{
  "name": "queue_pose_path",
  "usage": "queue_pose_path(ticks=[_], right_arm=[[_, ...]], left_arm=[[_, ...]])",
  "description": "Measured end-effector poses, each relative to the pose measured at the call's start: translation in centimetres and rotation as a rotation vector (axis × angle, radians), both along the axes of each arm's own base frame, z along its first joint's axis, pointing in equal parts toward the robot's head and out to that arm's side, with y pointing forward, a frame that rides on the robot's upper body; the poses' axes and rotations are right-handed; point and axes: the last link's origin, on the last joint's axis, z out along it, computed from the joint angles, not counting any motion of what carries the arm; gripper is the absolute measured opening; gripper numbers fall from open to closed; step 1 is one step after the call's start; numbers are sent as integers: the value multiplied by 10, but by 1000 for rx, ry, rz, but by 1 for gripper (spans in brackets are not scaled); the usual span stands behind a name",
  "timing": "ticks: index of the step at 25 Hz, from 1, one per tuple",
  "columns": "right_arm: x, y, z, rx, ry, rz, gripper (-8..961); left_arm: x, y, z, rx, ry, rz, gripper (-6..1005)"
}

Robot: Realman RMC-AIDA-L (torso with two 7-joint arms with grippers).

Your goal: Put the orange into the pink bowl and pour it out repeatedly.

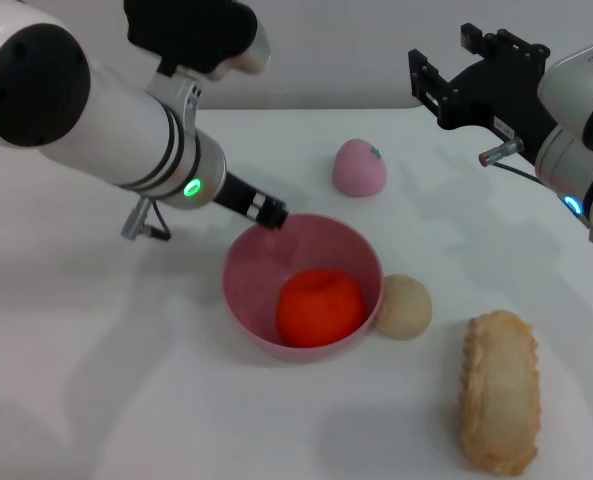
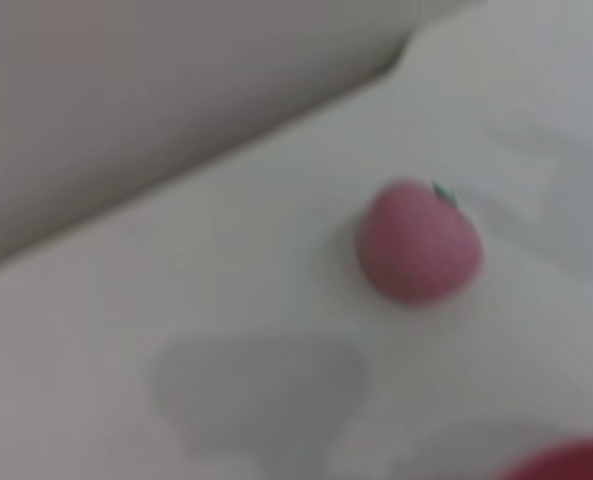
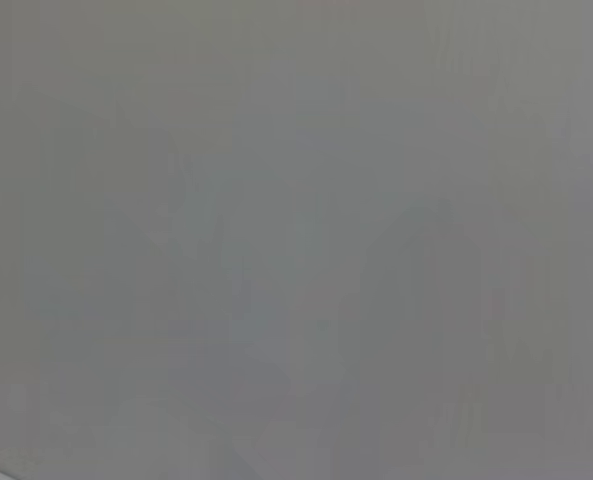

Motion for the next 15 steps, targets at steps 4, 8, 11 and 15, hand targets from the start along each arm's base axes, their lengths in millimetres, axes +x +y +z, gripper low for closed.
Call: queue_pose_path(ticks=[4,8,11,15], right_arm=[[4,1,1,17,2,-5,587],[4,1,4,34,8,-2,588],[3,3,12,62,15,2,631],[14,6,23,169,24,5,801]], left_arm=[[2,7,4,39,-1,-35,388],[12,25,20,168,0,-151,544],[18,40,42,373,-38,-336,665],[11,40,65,604,-184,-507,794]])
